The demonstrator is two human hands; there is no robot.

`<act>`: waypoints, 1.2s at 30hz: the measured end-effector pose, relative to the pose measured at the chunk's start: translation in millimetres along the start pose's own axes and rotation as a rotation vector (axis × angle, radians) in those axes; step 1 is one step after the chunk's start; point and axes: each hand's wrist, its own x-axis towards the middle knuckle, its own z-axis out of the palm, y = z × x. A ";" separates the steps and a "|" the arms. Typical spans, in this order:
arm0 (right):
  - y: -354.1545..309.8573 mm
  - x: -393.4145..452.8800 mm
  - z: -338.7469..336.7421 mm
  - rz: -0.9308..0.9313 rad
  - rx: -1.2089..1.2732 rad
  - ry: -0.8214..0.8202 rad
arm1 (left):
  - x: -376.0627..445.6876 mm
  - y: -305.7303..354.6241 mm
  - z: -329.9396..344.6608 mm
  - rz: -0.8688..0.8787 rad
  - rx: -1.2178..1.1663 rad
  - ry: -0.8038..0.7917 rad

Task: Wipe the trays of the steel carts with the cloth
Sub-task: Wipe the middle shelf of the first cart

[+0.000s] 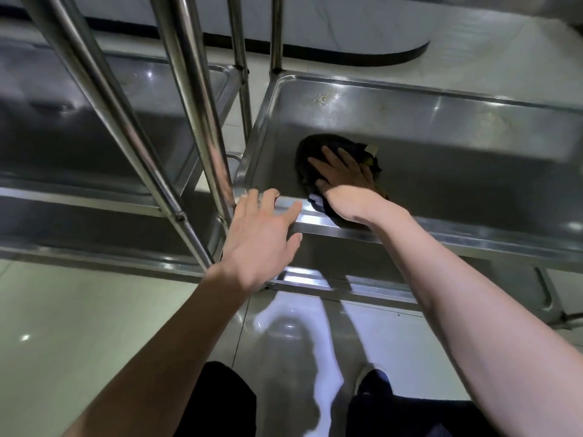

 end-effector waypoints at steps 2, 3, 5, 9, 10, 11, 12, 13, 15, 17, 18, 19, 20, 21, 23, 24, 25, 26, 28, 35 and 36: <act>-6.3 10.3 1.7 -0.041 0.005 -0.003 | 1.2 0.9 -1.0 0.000 0.017 -0.014; -9.8 15.6 2.4 -0.060 0.005 -0.005 | 1.4 1.5 -0.7 -0.004 0.022 -0.020; -19.8 27.3 3.8 -0.118 -0.007 0.004 | 0.5 3.0 0.5 -0.017 0.027 -0.029; -39.2 47.3 6.6 -0.268 0.018 0.007 | -1.5 3.7 1.4 -0.036 0.022 -0.054; -40.3 50.5 7.4 -0.287 0.018 0.003 | -1.5 3.9 0.8 -0.045 0.009 -0.060; -39.8 52.5 8.1 -0.301 0.014 0.002 | -1.1 4.3 -0.1 -0.053 -0.007 -0.067; -38.7 53.3 8.3 -0.309 0.011 0.002 | -0.7 5.0 -1.6 -0.062 -0.024 -0.074; -37.6 53.1 7.9 -0.314 0.011 0.003 | -0.6 6.1 -3.5 -0.070 -0.039 -0.073; -34.1 50.3 6.0 -0.313 0.016 0.010 | 1.1 10.0 -7.6 -0.096 -0.072 -0.044; -25.8 43.5 3.1 -0.294 0.030 0.025 | 6.3 13.7 -11.5 -0.128 -0.094 -0.025; -18.3 39.0 1.1 -0.270 0.040 0.036 | 11.4 16.0 -13.1 -0.142 -0.085 -0.016; -8.1 33.6 -1.3 -0.237 0.045 0.046 | 17.2 19.1 -14.3 -0.158 -0.067 -0.005; 4.3 27.4 -4.0 -0.195 0.042 0.056 | 24.1 23.4 -15.8 -0.175 -0.047 0.008; 18.5 20.2 -7.4 -0.146 0.035 0.065 | 31.5 29.7 -18.1 -0.183 -0.024 0.015; 47.9 3.4 -15.3 -0.038 0.039 0.081 | 46.0 46.4 -21.0 -0.151 -0.004 0.029; 62.1 -5.9 -19.5 0.013 0.053 0.089 | 53.2 55.8 -22.3 -0.126 -0.027 0.034; 75.3 -15.7 -23.0 0.057 0.068 0.098 | 60.0 65.3 -23.8 -0.111 -0.062 0.024; 88.3 -25.6 -26.5 0.096 0.077 0.104 | 67.5 73.5 -23.6 -0.098 -0.096 0.007; 113.9 -44.8 -32.1 0.166 0.080 0.115 | 79.7 86.7 -19.7 -0.059 -0.137 -0.019; 204.3 -100.2 -57.4 0.422 0.050 0.131 | 91.7 102.7 -7.8 0.027 -0.161 -0.079; 215.2 -105.6 -61.1 0.454 0.043 0.135 | 90.3 102.1 -6.8 0.037 -0.157 -0.066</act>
